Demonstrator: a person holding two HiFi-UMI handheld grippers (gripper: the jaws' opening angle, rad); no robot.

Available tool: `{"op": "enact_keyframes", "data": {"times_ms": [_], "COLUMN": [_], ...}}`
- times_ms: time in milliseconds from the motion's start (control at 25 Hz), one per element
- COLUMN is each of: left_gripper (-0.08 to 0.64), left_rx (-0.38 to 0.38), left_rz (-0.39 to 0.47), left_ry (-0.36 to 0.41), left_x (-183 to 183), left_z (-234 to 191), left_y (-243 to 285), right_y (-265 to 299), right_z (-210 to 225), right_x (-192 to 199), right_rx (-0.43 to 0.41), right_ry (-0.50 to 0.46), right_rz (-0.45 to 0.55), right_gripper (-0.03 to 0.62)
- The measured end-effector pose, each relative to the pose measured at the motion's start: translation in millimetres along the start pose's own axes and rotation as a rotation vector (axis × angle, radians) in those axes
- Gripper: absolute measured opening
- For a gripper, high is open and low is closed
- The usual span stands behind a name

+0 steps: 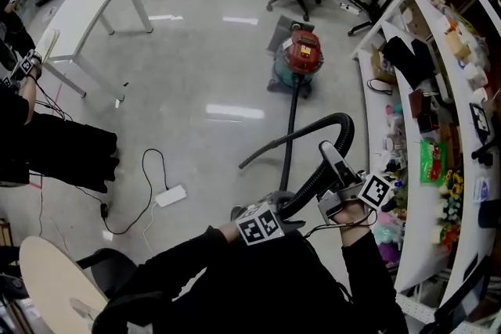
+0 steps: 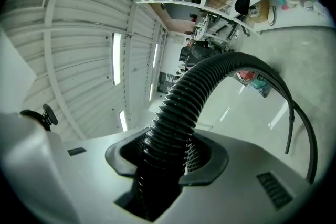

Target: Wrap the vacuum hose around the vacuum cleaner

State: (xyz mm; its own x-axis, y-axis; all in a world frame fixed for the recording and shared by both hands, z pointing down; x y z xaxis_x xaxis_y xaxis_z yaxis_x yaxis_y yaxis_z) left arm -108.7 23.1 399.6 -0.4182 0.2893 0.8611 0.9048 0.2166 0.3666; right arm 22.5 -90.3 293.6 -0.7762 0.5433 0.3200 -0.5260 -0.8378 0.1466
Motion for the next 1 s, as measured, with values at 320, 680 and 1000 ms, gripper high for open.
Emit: {"op": "enact_keyframes", "data": {"times_ms": [320, 680, 1000], "left_gripper": [0.149, 0.150, 0.169], "left_rx": [0.175, 0.179, 0.165], "left_rz": [0.073, 0.028, -0.149], "left_ry": [-0.122, -0.284, -0.320], "left_x": [-59.2, -127.8, -176.4], "left_z": [-21.3, -93.5, -144.8], "left_y": [-49.3, -69.9, -64.3], "right_y": [42.7, 50.1, 1.2], "right_z": [16.3, 68.3, 83.4], "right_x": [-40.3, -85.8, -147.1], "right_rx": [-0.229, -0.402, -0.059], "right_ry": [0.061, 0.376, -0.883], "right_rz": [-0.129, -0.180, -0.211], "right_gripper": [0.245, 0.291, 0.290]}}
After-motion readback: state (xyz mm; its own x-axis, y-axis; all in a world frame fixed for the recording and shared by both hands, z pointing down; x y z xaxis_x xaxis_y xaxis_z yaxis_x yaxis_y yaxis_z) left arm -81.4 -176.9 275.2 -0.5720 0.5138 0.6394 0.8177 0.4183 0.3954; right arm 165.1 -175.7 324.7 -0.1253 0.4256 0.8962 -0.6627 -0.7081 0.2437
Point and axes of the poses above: the fingertips, and each gripper's own axes: y forward along the fingers, z to its right, x out of its underside, the point moved 8 cm from there along -y, backward along the fingers, and after that the axes turned 10 degrees about x, right-handed, at the moved point
